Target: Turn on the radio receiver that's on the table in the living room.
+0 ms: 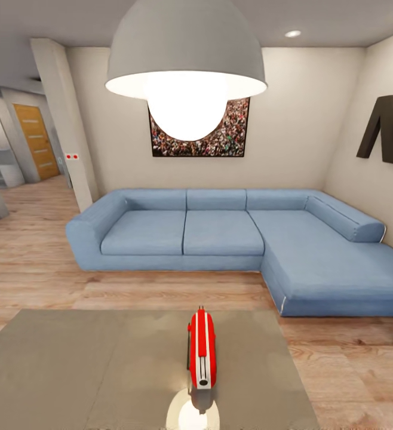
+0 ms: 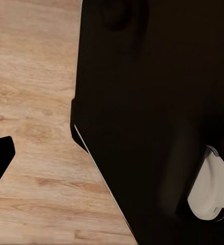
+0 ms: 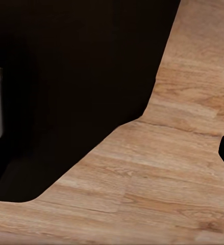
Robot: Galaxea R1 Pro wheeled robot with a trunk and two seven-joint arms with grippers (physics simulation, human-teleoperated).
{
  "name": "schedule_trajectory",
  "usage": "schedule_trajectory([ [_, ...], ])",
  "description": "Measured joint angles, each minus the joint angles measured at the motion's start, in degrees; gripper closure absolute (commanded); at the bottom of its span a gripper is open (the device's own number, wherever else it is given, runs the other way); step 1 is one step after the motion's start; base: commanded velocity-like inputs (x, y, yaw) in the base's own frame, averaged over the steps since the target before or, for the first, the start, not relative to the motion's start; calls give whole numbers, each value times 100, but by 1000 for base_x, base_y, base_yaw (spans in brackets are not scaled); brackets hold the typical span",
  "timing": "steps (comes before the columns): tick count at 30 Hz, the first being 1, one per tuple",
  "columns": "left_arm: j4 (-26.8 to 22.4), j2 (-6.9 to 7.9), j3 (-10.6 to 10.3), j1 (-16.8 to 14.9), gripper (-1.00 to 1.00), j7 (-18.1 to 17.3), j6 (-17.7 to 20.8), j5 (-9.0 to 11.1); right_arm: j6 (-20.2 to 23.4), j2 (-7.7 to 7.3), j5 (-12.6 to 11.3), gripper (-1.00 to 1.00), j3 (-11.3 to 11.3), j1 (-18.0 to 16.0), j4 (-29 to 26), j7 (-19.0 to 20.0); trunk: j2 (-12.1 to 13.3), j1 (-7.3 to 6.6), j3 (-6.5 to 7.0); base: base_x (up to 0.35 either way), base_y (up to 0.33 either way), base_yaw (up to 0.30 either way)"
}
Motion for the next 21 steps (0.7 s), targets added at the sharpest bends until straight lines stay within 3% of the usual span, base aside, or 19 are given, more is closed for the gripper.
schedule_trajectory([
  [21,0,-9,-4,0,-100,0,0,0,-6,0,53,-100,2,0,0,0,0,0,-197,0,0,0],
])
